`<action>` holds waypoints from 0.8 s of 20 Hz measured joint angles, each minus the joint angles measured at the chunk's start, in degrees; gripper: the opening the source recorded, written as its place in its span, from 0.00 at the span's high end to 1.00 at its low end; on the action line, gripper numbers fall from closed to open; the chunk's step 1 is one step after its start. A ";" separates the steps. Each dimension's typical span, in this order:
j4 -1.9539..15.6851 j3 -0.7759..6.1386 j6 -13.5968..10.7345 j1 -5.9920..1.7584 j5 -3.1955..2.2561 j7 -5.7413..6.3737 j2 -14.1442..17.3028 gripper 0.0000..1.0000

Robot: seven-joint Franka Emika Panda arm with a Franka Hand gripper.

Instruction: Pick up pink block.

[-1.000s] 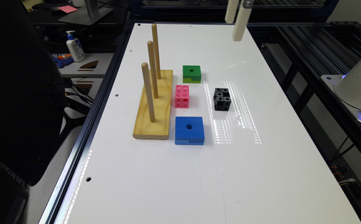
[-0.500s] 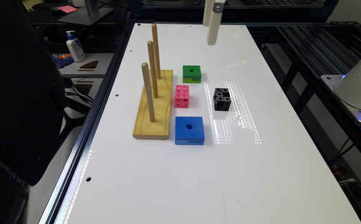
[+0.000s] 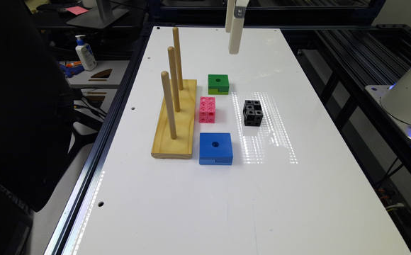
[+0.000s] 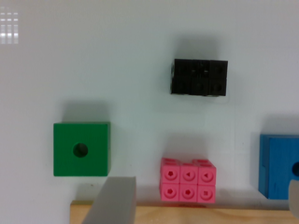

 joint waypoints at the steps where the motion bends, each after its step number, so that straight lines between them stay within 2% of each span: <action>1: -0.02 0.00 1.11 0.00 0.00 0.00 1.23 0.00; 3: 0.04 0.00 3.07 0.00 0.00 0.00 3.36 0.00; 6: 0.14 0.00 4.38 0.00 0.00 0.00 4.71 0.00; 16: 1.65 0.49 4.52 0.00 0.02 0.18 5.08 0.00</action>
